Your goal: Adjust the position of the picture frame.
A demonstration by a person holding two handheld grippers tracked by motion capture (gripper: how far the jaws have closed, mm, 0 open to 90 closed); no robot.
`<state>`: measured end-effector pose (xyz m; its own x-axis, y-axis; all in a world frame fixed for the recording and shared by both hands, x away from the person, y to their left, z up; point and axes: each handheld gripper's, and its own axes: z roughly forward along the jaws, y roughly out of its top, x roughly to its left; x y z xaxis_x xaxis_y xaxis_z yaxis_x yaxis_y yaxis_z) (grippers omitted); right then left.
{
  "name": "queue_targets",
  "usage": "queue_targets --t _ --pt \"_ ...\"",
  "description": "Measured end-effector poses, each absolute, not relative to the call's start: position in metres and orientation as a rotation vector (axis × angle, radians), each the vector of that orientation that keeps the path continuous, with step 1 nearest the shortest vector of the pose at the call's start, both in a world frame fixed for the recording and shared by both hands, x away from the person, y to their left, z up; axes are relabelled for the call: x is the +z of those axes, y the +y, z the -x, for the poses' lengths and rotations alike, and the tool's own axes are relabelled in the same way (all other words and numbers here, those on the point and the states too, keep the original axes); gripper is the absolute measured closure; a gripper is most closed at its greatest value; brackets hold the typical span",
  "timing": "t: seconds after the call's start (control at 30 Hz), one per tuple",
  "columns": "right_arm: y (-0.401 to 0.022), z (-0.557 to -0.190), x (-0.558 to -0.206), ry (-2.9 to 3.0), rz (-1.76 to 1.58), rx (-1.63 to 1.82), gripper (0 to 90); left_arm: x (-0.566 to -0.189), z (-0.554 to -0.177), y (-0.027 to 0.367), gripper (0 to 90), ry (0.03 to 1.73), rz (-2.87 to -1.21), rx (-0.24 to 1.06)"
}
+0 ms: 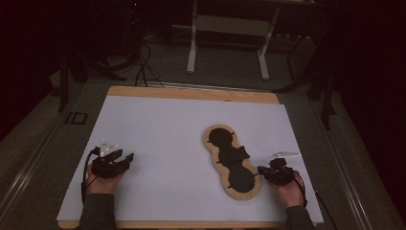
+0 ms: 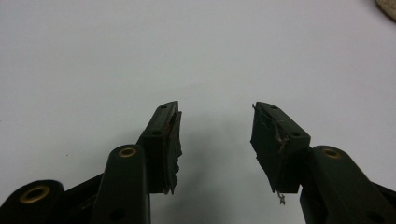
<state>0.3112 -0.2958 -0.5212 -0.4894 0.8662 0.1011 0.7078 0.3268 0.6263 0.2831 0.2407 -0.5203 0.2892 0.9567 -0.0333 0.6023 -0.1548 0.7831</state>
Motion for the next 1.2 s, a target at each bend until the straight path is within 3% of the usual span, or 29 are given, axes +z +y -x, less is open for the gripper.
queue_targets --t 0.63,1.2 --pt "-0.295 -0.304 -0.522 2.459 -1.392 0.905 90.0 -0.52 -0.283 0.237 55.5 1.373 -1.871 0.638" --pt "-0.261 -0.302 -0.52 2.562 -1.266 0.967 90.0 -0.519 -0.283 0.237 57.0 1.346 -1.859 0.609"
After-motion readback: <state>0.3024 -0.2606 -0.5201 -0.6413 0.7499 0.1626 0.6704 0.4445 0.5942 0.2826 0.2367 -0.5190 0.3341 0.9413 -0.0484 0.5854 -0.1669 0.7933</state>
